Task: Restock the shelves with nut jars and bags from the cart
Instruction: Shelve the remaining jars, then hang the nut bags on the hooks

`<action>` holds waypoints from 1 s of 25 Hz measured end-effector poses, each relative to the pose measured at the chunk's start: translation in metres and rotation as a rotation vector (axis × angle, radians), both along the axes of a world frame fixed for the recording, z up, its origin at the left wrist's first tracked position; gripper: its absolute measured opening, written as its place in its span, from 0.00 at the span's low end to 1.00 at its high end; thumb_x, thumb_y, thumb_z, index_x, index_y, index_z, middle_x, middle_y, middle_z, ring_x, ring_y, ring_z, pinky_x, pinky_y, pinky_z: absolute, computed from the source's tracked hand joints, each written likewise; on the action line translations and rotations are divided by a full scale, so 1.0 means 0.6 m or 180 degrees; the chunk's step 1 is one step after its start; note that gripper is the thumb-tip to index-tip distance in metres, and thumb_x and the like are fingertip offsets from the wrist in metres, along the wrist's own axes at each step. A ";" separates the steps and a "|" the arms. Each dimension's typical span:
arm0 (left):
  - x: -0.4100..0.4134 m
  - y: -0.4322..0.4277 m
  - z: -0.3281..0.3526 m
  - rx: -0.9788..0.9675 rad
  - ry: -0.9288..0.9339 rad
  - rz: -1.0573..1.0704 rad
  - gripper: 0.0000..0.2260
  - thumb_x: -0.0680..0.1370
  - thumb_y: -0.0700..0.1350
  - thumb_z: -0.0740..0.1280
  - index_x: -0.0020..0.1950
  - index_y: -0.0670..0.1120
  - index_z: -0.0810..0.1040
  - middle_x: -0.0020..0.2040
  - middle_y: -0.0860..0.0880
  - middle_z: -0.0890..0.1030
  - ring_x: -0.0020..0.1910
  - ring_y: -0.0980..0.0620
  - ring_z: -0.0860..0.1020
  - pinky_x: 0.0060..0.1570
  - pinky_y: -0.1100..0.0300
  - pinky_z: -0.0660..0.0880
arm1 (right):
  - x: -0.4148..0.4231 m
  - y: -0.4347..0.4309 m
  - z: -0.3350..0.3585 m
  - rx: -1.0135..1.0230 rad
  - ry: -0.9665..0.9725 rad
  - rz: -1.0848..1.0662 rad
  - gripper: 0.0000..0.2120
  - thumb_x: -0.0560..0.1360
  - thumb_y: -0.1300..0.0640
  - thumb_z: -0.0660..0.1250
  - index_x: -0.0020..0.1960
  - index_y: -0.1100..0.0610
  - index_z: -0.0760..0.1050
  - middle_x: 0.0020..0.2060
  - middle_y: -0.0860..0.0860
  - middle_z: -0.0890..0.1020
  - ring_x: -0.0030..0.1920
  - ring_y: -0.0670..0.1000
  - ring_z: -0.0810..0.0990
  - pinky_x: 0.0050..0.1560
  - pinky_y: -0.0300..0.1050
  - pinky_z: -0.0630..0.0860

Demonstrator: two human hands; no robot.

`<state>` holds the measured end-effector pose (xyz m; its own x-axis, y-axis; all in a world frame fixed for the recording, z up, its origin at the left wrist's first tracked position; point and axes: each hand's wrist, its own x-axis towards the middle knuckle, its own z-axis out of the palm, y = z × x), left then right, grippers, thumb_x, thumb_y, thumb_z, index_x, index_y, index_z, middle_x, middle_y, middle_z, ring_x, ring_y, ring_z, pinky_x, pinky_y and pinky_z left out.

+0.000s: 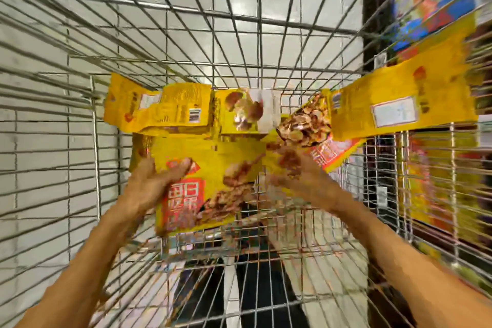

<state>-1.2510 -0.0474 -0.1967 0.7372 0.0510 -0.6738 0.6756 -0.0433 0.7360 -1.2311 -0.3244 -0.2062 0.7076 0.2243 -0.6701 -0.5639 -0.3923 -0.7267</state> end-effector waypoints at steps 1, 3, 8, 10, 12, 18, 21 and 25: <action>-0.008 0.004 -0.004 -0.0098 0.0143 -0.0111 0.06 0.71 0.43 0.68 0.46 0.47 0.79 0.36 0.58 0.84 0.35 0.62 0.82 0.36 0.67 0.77 | 0.019 -0.007 -0.010 -0.0077 -0.0046 -0.0176 0.13 0.71 0.60 0.71 0.52 0.53 0.71 0.44 0.44 0.77 0.41 0.38 0.77 0.40 0.28 0.72; -0.028 0.001 -0.006 -0.0313 0.0334 -0.0232 0.04 0.73 0.42 0.70 0.46 0.46 0.79 0.37 0.55 0.85 0.35 0.59 0.83 0.37 0.62 0.77 | 0.040 -0.019 -0.040 -0.0619 -0.0192 -0.0885 0.06 0.75 0.58 0.67 0.50 0.55 0.72 0.45 0.53 0.79 0.40 0.44 0.78 0.37 0.35 0.73; -0.078 -0.007 -0.015 -0.0590 0.0611 -0.0020 0.20 0.67 0.47 0.71 0.56 0.40 0.76 0.40 0.50 0.86 0.37 0.53 0.84 0.32 0.66 0.77 | 0.068 -0.003 -0.088 -0.1910 -0.0832 -0.0758 0.09 0.77 0.60 0.63 0.53 0.65 0.76 0.52 0.63 0.77 0.55 0.59 0.74 0.53 0.43 0.65; -0.088 -0.006 -0.017 -0.0600 0.0676 -0.0096 0.19 0.67 0.48 0.72 0.54 0.40 0.79 0.40 0.50 0.86 0.37 0.53 0.84 0.32 0.67 0.77 | 0.094 0.065 -0.089 -0.1503 -0.1183 0.0192 0.12 0.77 0.60 0.63 0.59 0.65 0.74 0.57 0.61 0.75 0.58 0.58 0.73 0.52 0.40 0.63; -0.099 0.005 -0.026 -0.0561 0.0818 -0.0059 0.16 0.68 0.48 0.72 0.51 0.41 0.80 0.40 0.47 0.86 0.37 0.51 0.84 0.32 0.66 0.77 | 0.123 0.154 -0.088 -0.1117 -0.1671 0.1179 0.16 0.77 0.58 0.63 0.63 0.62 0.71 0.60 0.59 0.73 0.61 0.57 0.71 0.55 0.42 0.62; -0.127 0.048 -0.039 -0.0395 0.1065 -0.0057 0.07 0.65 0.48 0.77 0.43 0.53 0.85 0.43 0.46 0.86 0.42 0.46 0.84 0.40 0.58 0.80 | 0.135 0.394 -0.137 -0.1627 -0.2491 0.3287 0.32 0.76 0.47 0.64 0.72 0.61 0.58 0.71 0.58 0.64 0.71 0.59 0.62 0.69 0.53 0.62; -0.151 0.065 -0.052 -0.0294 0.1107 -0.0162 0.10 0.67 0.55 0.74 0.43 0.52 0.85 0.42 0.49 0.86 0.42 0.48 0.84 0.46 0.57 0.79 | 0.112 0.473 -0.175 -0.2405 -0.2317 0.3286 0.42 0.72 0.40 0.66 0.73 0.64 0.53 0.72 0.61 0.61 0.73 0.62 0.58 0.72 0.57 0.53; -0.170 0.077 -0.056 -0.0006 0.1023 -0.0238 0.19 0.74 0.48 0.69 0.26 0.66 0.79 0.26 0.70 0.76 0.29 0.73 0.76 0.30 0.78 0.70 | 0.104 0.505 -0.209 -0.2509 -0.2122 0.3395 0.30 0.78 0.50 0.58 0.72 0.68 0.55 0.70 0.64 0.65 0.69 0.63 0.64 0.70 0.54 0.56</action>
